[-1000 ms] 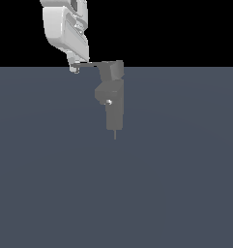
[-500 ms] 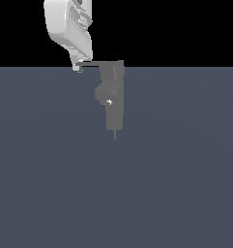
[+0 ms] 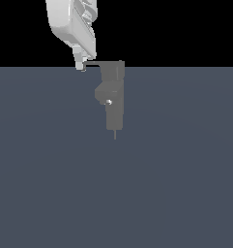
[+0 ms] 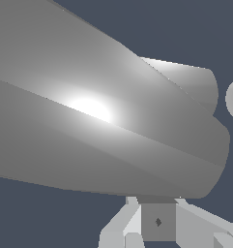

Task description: Turn on the faucet by rotating a designated handle.

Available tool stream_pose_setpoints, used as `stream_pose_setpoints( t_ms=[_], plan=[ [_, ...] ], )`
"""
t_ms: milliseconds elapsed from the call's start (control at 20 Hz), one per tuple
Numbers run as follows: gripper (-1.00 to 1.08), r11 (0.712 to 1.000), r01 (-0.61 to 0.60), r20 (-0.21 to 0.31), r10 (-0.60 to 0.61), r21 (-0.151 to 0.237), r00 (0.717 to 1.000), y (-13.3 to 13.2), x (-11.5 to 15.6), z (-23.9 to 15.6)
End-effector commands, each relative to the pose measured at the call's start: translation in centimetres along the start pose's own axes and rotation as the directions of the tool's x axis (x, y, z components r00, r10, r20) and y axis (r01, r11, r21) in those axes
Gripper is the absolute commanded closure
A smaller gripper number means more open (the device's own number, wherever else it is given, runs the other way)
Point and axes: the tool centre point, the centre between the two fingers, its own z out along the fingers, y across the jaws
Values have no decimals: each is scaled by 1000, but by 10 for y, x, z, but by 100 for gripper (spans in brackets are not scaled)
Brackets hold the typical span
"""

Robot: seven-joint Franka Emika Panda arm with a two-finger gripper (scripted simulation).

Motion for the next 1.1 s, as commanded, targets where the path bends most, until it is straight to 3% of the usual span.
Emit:
stream_pose_setpoints(
  t_ms=[0,300,400,1050],
  plan=[
    [108,1000,-7,2,7,4,1000,6,10,-4],
    [108,1000,-7,2,7,5,1000,19,21,-4],
    [108,1000,4,-3,-4,-2,1000,19,13,0],
    [108,1000,-4,1,4,3,1000,22,102,-3]
  ],
)
